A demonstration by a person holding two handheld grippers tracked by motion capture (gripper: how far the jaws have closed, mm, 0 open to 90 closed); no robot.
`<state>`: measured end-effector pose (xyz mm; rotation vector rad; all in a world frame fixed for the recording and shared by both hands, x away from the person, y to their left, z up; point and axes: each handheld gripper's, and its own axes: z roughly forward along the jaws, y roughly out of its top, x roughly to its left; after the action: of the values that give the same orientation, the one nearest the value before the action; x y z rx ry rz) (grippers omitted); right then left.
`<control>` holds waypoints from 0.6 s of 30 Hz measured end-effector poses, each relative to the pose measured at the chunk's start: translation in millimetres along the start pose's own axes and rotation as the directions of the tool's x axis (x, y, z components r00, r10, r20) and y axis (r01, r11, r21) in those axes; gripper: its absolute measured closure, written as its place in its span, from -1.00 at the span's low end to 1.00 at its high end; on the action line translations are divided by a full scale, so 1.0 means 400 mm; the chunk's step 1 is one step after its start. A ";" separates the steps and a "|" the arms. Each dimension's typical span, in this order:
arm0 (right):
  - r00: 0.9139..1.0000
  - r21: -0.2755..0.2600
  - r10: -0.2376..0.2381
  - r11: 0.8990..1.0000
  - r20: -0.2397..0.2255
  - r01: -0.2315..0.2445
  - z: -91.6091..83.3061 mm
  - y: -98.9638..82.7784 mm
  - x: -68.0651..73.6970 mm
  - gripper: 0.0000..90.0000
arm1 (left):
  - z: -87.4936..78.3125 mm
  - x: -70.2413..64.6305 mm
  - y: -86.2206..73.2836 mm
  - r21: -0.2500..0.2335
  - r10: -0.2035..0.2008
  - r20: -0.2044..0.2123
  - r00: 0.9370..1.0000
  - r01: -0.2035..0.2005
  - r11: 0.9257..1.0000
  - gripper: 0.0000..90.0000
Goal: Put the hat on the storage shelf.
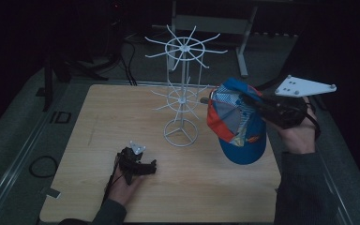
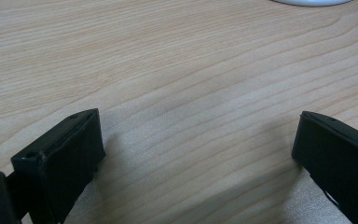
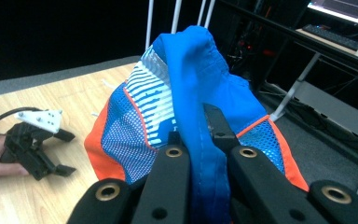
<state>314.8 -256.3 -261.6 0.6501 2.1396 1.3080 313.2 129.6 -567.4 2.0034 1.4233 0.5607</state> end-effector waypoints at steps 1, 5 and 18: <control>1.000 -0.005 0.003 1.000 0.001 -0.003 0.000 0.001 -0.003 0.97 | 0.000 0.000 0.000 0.000 0.000 0.000 1.000 0.000 1.000 -0.95; 1.000 -0.017 0.012 1.000 0.009 -0.012 -0.002 0.003 -0.012 0.97 | 0.000 0.000 0.000 0.000 0.000 0.000 1.000 0.000 1.000 -0.95; 0.999 -0.047 0.028 0.999 0.034 -0.027 -0.009 0.015 -0.033 0.97 | 0.000 0.000 0.000 0.002 0.002 0.000 1.000 -0.002 1.000 -0.95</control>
<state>323.0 -264.6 -252.0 0.6805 2.0728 1.3477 313.2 129.7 -567.3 2.0067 1.4223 0.5610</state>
